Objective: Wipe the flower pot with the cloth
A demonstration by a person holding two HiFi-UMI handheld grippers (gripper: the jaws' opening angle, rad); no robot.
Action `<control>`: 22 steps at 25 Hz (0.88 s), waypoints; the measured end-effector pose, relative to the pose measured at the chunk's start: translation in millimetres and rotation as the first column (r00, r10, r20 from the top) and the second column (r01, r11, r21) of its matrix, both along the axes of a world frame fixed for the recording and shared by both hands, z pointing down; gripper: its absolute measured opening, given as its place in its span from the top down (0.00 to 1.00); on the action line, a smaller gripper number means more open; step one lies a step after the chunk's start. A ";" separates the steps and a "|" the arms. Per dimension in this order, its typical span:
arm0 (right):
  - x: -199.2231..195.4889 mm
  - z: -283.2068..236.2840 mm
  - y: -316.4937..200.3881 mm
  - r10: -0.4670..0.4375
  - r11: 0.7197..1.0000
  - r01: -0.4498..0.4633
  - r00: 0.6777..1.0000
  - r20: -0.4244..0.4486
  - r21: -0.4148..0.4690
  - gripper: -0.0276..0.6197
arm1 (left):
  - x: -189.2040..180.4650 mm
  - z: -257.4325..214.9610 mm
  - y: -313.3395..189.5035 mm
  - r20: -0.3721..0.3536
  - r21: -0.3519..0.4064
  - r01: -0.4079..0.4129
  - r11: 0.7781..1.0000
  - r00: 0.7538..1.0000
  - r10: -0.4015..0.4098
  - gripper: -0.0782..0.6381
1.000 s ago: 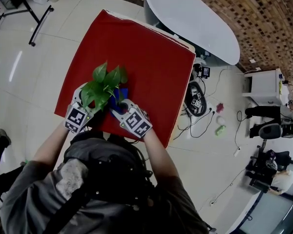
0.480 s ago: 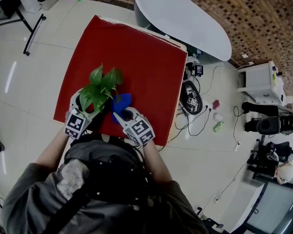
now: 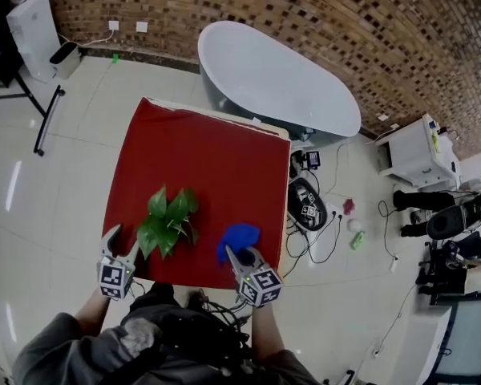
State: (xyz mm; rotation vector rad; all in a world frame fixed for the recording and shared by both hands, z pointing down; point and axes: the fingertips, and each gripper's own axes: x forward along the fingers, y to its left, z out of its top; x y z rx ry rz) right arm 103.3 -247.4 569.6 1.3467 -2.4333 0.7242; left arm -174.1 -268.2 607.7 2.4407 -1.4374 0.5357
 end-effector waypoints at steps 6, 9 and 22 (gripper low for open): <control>38.9 -71.0 44.4 0.140 0.975 -0.152 0.987 0.084 0.164 0.84 | -9.3 -65.8 36.4 0.004 0.116 0.073 0.991 0.997 -0.074 0.82; 42.1 -92.2 98.4 0.151 0.951 -0.170 0.984 0.093 0.259 0.84 | -0.9 -80.1 87.0 -0.007 0.174 0.099 0.980 0.995 -0.099 0.85; 78.8 -205.4 432.0 0.101 0.861 -0.140 0.989 0.106 0.488 0.84 | 143.3 -209.7 410.0 -0.109 0.300 0.023 0.954 0.994 0.010 0.85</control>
